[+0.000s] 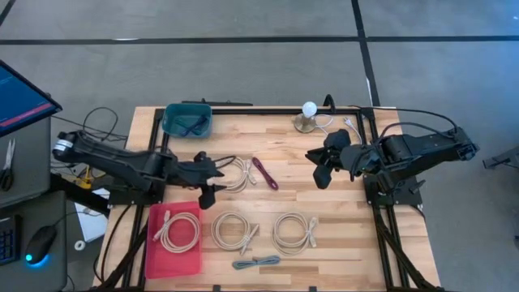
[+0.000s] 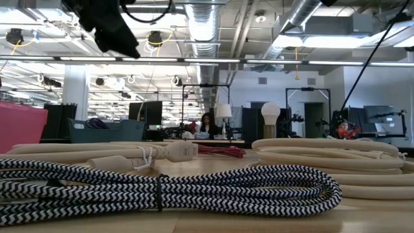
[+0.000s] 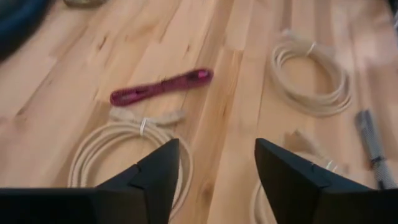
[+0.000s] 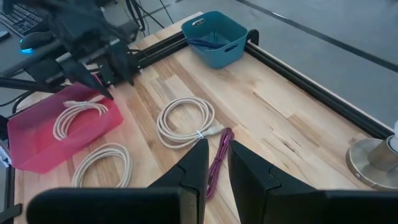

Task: Pick & Place USB Port
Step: Put the brown HDMI cable into the red bin

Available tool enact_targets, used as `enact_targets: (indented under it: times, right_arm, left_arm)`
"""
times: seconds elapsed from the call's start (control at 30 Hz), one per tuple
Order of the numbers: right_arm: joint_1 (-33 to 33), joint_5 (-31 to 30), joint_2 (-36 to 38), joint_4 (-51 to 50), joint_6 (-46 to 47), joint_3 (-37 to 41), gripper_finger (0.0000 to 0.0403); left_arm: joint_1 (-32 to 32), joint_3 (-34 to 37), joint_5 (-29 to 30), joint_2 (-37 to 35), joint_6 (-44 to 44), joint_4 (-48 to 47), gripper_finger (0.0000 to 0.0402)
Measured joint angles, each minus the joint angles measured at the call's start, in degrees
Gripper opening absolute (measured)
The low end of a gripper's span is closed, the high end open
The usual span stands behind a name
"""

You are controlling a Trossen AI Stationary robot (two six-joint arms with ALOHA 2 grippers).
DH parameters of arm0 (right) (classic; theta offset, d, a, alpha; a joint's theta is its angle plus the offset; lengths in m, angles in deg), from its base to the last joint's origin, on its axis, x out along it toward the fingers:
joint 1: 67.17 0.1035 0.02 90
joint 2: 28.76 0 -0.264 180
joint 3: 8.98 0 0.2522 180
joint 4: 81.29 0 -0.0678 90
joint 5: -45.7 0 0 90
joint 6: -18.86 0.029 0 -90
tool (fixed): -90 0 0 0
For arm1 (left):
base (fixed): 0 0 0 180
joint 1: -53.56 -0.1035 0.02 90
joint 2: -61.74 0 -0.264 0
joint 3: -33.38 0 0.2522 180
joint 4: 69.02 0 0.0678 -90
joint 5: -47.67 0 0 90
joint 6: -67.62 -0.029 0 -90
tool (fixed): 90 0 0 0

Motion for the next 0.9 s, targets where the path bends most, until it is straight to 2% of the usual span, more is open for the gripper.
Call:
enact_targets:
  times: [0.27, 0.47, 0.7, 0.9]
  right_arm:
    - [0.0, 0.0, 0.0, 0.0, -0.1, 0.0, 0.0054]
    - [0.0, 0.0, 0.0, 0.0, -0.1, 0.0, 0.0054]
    - [0.0, 0.0, 0.0, -0.1, -0.1, 0.0, 0.0054]
    - [0.0, 0.0, 0.0, -0.2, -0.1, 0.0, 0.0054]
  left_arm:
    - [-0.5, 0.0, 1.1, 6.5, -1.8, -2.2, 0.0235]
    - [-3.2, 0.0, 1.4, 10.7, -1.6, -2.3, 0.0221]
    - [-6.0, 0.0, -4.6, 15.2, -1.4, -2.1, 0.0203]
    - [-6.3, 0.0, -4.9, 18.9, -1.3, -1.8, 0.0198]
